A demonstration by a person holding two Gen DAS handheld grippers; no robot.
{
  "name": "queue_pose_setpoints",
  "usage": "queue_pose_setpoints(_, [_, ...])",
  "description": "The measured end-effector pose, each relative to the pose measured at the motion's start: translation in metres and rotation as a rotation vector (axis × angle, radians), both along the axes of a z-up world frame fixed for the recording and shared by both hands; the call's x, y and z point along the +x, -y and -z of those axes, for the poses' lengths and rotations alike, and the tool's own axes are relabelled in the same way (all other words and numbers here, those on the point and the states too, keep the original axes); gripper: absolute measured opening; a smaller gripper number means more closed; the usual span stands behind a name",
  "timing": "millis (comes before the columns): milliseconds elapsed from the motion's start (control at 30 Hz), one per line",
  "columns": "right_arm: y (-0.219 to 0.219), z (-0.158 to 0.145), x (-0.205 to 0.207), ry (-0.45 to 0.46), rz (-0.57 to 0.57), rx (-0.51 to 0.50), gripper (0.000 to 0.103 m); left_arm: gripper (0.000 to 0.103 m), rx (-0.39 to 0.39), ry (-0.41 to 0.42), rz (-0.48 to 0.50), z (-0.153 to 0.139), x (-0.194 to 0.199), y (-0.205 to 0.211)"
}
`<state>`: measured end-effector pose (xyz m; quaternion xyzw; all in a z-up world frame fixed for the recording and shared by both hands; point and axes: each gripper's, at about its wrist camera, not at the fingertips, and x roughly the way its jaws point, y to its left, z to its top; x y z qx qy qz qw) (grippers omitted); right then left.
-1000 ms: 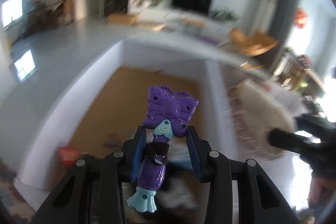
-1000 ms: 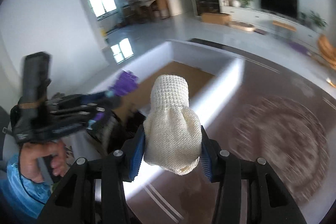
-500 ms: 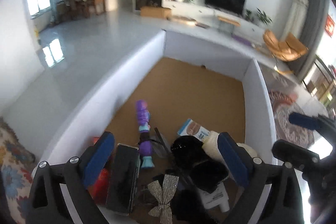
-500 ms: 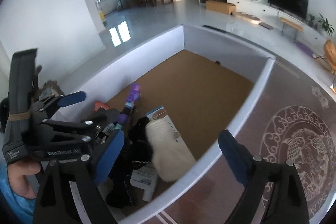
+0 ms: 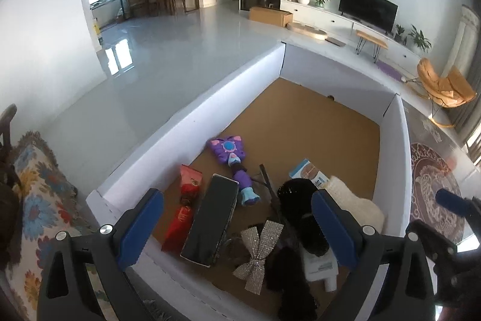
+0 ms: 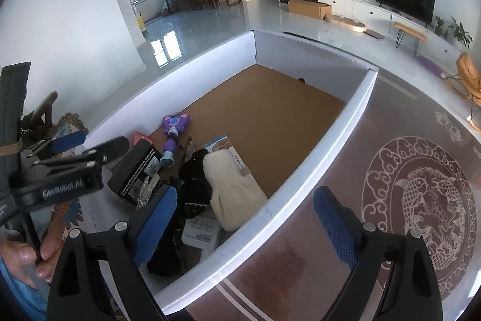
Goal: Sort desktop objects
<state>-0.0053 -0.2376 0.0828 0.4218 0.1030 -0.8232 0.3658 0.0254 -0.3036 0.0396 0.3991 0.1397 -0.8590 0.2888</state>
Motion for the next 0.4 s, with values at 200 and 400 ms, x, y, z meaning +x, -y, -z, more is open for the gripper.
queue_pose_setpoints(200, [0.001,0.001,0.002,0.002,-0.008,-0.008,0.093,0.1,0.045,-0.032,0.03,-0.001,0.003,0.0])
queue_pose_setpoints(400, [0.0,0.003,0.0,0.01,-0.005,-0.016,0.093,0.1,0.053,-0.118,0.053,-0.007,0.015,-0.012])
